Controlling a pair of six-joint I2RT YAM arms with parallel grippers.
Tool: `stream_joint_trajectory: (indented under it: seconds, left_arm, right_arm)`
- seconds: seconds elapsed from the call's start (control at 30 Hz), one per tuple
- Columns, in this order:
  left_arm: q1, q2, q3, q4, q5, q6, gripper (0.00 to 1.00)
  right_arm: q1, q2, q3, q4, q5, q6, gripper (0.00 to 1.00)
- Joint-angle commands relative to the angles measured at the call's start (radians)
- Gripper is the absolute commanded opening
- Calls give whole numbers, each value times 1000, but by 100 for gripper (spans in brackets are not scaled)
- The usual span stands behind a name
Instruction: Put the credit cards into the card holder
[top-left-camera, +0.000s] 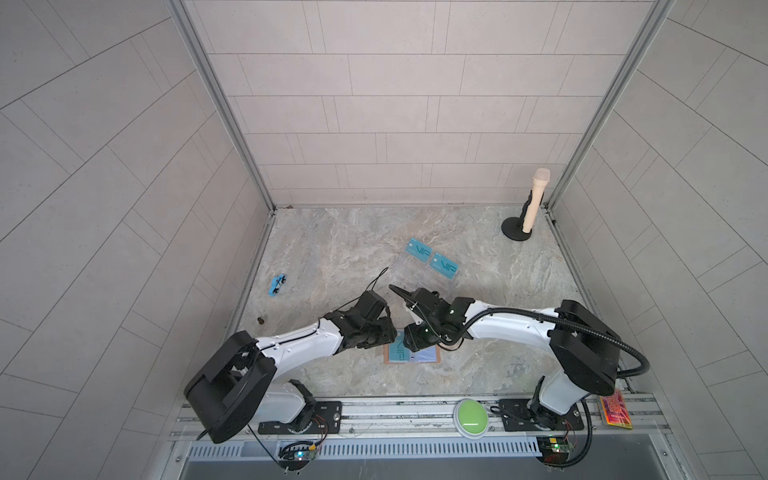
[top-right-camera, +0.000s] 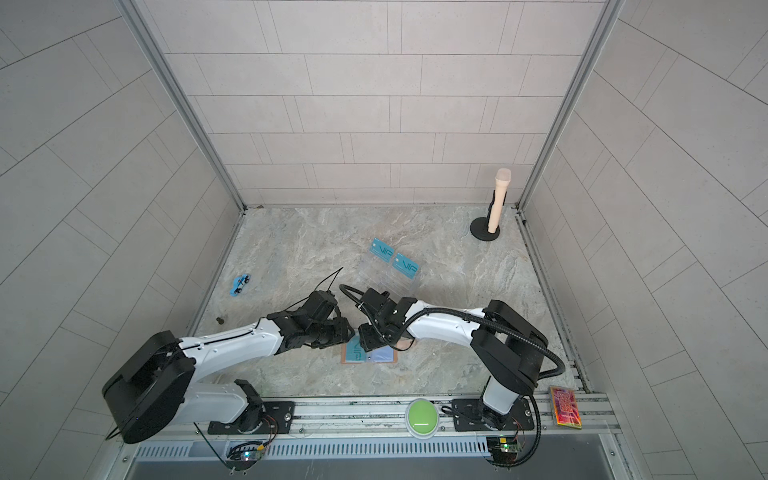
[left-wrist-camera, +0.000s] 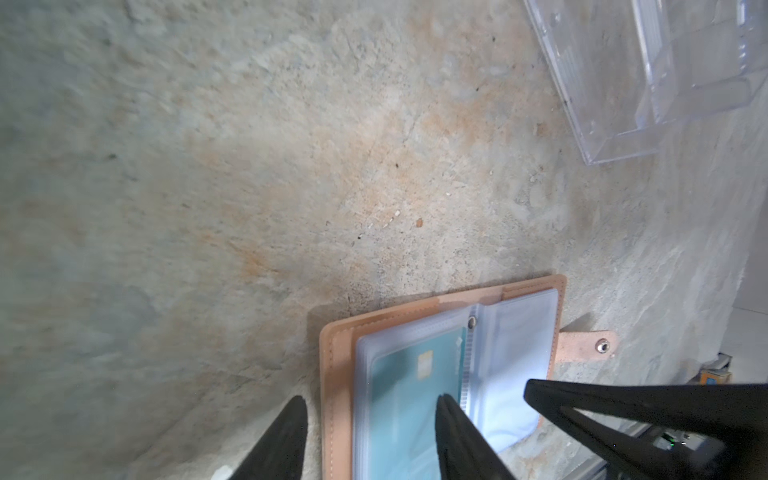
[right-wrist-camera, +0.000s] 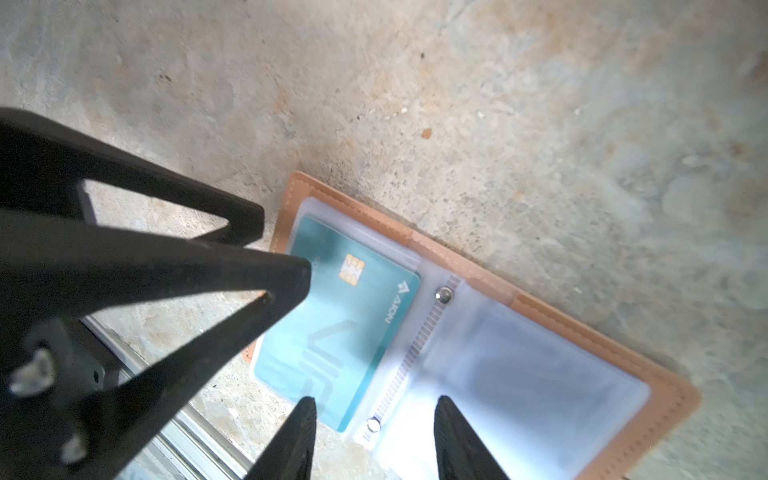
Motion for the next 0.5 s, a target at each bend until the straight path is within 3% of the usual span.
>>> stream_joint_trajectory:
  seconds: [0.0,0.27,0.47]
  left_arm:
    - [-4,-21,31,-136,-38,62,57]
    - [-4,-20,59,-217,22,132,63]
    - [-4,25,41,-146,120,119,64]
  right_arm:
    - [-16,-41,-39,-9,45,-26,46]
    - [-22,22,-21,24,7,-63,29]
    - [-20,58,-6,34,-24,-72,21]
